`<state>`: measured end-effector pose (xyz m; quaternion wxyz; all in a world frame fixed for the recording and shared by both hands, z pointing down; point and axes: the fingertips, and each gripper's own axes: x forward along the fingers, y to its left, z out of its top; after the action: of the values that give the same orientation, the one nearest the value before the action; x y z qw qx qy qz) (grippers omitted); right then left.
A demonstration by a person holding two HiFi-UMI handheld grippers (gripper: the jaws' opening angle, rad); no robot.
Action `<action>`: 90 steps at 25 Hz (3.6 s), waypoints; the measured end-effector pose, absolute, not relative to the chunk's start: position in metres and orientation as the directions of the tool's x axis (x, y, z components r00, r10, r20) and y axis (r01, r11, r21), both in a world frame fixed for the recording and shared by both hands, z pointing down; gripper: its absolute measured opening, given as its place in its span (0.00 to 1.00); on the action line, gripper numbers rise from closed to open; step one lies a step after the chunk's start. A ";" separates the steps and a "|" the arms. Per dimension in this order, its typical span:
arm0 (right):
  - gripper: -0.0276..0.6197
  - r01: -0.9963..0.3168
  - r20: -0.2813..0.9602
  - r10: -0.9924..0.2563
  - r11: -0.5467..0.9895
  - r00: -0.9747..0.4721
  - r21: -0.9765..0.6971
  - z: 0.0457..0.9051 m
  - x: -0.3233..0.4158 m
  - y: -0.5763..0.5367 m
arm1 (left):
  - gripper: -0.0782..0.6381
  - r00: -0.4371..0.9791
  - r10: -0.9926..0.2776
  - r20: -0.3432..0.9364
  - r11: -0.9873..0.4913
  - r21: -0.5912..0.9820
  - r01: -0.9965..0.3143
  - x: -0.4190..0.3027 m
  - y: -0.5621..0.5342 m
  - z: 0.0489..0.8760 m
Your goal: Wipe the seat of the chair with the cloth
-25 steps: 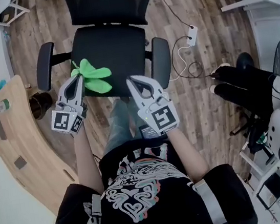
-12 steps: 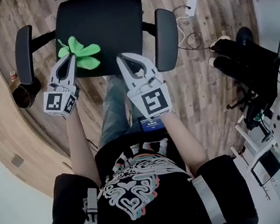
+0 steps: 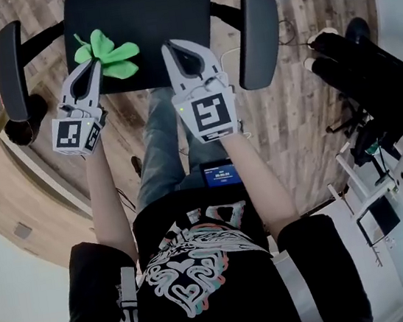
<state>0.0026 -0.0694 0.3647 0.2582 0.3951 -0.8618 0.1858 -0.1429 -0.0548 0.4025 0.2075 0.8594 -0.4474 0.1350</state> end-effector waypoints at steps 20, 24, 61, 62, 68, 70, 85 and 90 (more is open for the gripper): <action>0.04 -0.759 0.652 -0.485 0.612 -0.582 -0.223 0.524 -0.019 -0.072 | 0.12 0.554 -0.681 0.478 -0.497 0.254 -0.830 -0.145 -0.043 0.518; 0.04 -0.736 0.666 -0.450 0.638 -0.594 -0.225 0.539 -0.027 -0.069 | 0.12 0.546 -0.673 0.498 -0.495 0.245 -0.834 -0.147 -0.045 0.537; 0.04 -0.661 0.691 -0.320 0.687 -0.648 -0.302 0.580 -0.046 -0.033 | 0.27 0.469 -0.376 0.799 -0.669 0.115 -0.734 -0.147 -0.014 0.656; 0.04 -0.667 0.692 -0.325 0.682 -0.645 -0.301 0.581 -0.042 -0.036 | 0.25 0.474 -0.375 0.796 -0.648 0.141 -0.749 -0.147 -0.016 0.655; 0.04 -0.692 0.696 -0.352 0.662 -0.626 -0.288 0.583 -0.035 -0.049 | 0.24 0.454 -0.421 0.785 -0.584 0.148 -0.798 -0.159 -0.024 0.657; 0.04 -0.695 0.699 -0.355 0.661 -0.621 -0.282 0.583 -0.032 -0.051 | 0.24 0.449 -0.397 0.800 -0.575 0.165 -0.801 -0.160 -0.025 0.661; 0.04 -0.795 0.696 -0.474 0.560 -0.539 -0.235 0.579 0.021 -0.065 | 0.24 0.426 -0.392 0.815 -0.619 0.109 -0.778 -0.149 -0.025 0.663; 0.04 -0.811 0.698 -0.489 0.537 -0.523 -0.232 0.582 0.024 -0.067 | 0.24 0.485 -0.342 0.805 -0.682 0.143 -0.717 -0.114 -0.031 0.668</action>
<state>0.0240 -0.0672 0.5818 0.2902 0.3928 -0.8272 0.2779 -0.1141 -0.0313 0.6679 0.2382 0.8282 -0.3195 0.3939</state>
